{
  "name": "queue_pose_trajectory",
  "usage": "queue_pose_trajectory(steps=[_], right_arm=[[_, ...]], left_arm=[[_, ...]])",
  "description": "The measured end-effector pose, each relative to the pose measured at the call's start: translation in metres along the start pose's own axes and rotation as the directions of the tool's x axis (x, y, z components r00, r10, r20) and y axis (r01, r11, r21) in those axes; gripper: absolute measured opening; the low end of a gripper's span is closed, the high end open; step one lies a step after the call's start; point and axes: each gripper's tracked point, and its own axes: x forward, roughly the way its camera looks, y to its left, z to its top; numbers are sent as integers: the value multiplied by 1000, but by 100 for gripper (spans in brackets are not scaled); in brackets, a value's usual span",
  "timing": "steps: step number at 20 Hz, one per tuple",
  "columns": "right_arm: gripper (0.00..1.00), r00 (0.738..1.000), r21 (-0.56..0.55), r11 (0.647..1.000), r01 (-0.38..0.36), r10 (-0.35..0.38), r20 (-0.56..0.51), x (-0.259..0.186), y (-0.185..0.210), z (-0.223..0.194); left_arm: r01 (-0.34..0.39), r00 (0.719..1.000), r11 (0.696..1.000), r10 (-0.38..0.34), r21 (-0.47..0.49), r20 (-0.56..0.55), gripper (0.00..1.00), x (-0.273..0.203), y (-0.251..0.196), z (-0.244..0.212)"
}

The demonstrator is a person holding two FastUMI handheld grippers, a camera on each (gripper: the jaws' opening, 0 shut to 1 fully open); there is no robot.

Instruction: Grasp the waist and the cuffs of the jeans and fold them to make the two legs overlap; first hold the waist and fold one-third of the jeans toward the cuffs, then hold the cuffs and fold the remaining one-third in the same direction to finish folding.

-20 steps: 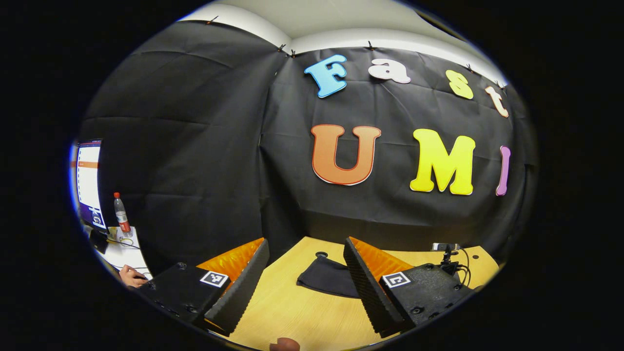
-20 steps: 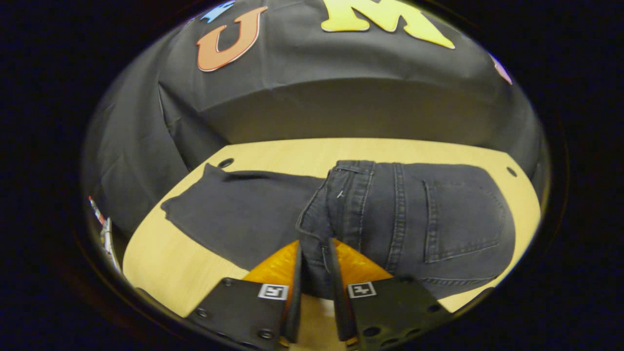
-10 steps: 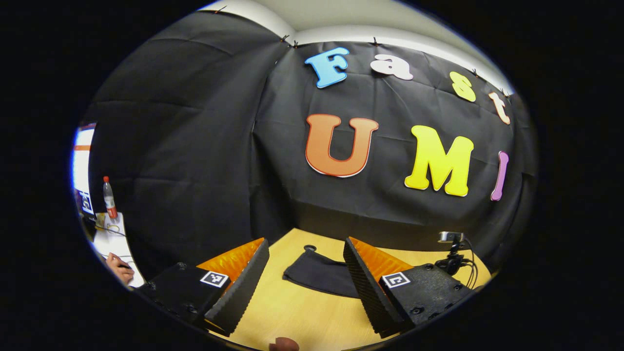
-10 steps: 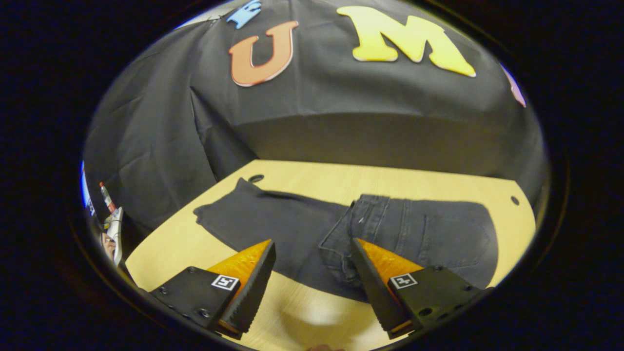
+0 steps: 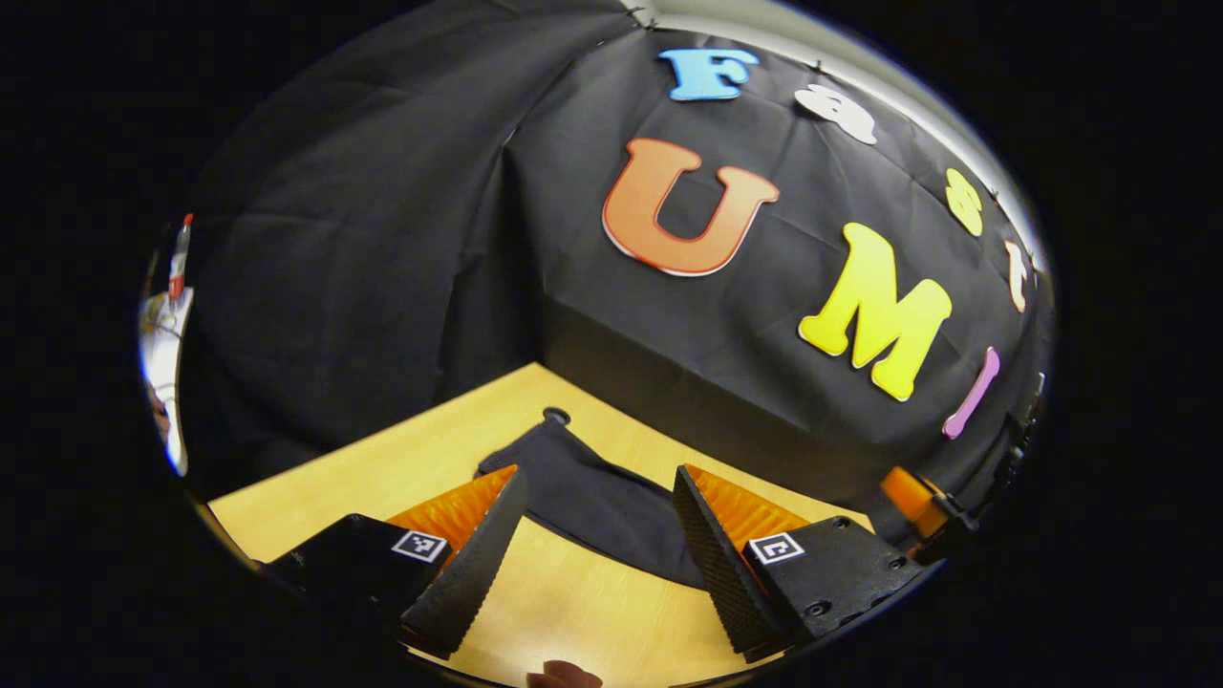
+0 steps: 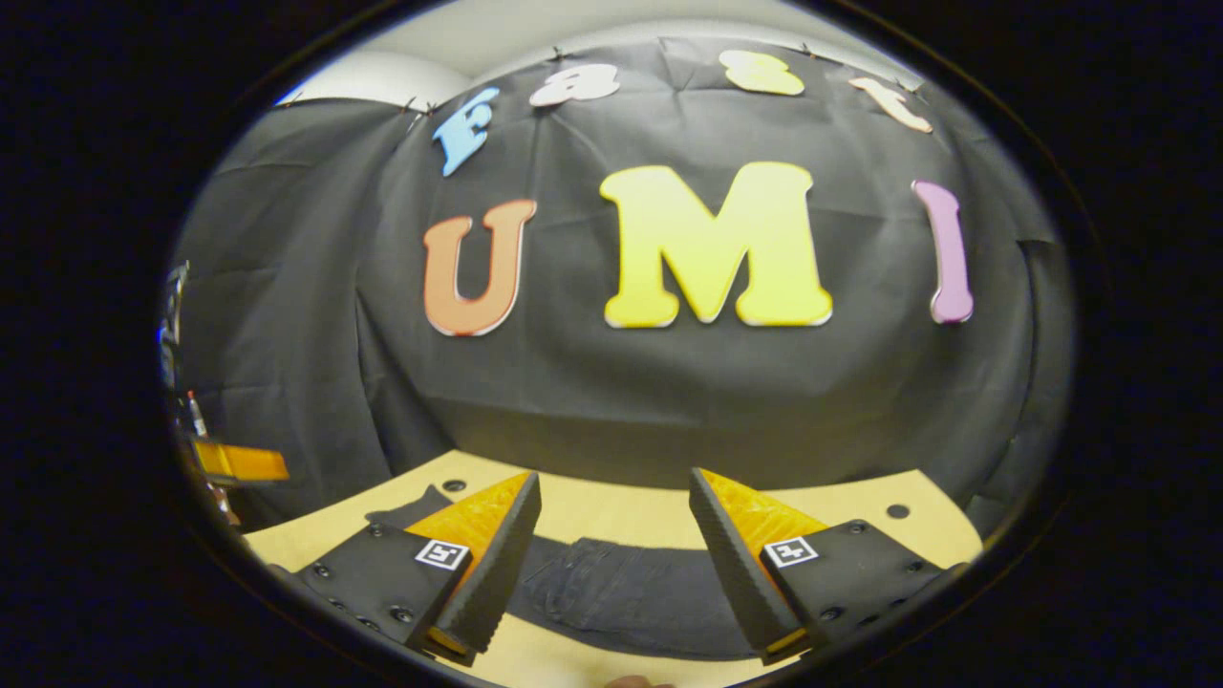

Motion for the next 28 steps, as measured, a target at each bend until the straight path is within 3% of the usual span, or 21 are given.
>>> queue_pose_trajectory(steps=[3, 5, 6, 9, 10, 11, 12, 16, 18, 20, 22, 26, 28], right_arm=[[92, 996, -61, 997, 55, -50, 78, -23, -37, 38], [94, 990, -63, 993, 96, -89, 109, -42, -60, 57], [96, 986, -53, 991, 121, -113, 122, -48, -73, 64], [92, 971, -18, 981, 195, -191, 142, -65, -108, 78], [96, 966, -14, 977, 214, -210, 148, -70, -118, 81], [92, 962, -16, 972, 233, -228, 152, -74, -126, 84], [96, 957, -20, 968, 249, -243, 156, -77, -134, 86], [92, 945, -8, 955, 297, -292, 149, -84, -155, 86], [95, 941, 0, 952, 306, -303, 148, -83, -159, 86], [92, 941, -13, 950, 312, -307, 146, -82, -162, 86], [92, 940, -19, 948, 316, -311, 139, -78, -164, 86], [96, 940, -15, 945, 327, -324, 106, -73, -171, 78], [93, 939, -19, 942, 334, -331, 96, -71, -176, 76]], left_arm=[[-72, 994, 995, 67, -65, -83, 99, 25, 32, -24], [-92, 984, 976, 59, -199, -168, 99, 42, 44, -40], [-112, 974, 948, 46, -299, -220, 99, 49, 48, -49], [-217, 949, 814, 45, -539, -313, 100, 74, 65, -63], [-243, 946, 791, 66, -561, -317, 99, 79, 72, -61], [-260, 943, 786, 83, -560, -322, 99, 83, 77, -58], [-281, 938, 781, 100, -558, -332, 99, 88, 81, -58], [-305, 928, 724, 80, -619, -363, 99, 112, 94, -55], [-313, 928, 717, 92, -623, -360, 99, 127, 97, -58], [-323, 925, 672, 77, -666, -371, 100, 141, 97, -60], [-297, 940, 625, 60, -722, -335, 99, 152, 97, -53], [-259, 957, 571, 45, -779, -286, 95, 177, 95, -46], [-233, 964, 542, 23, -807, -263, 91, 188, 92, -45]])
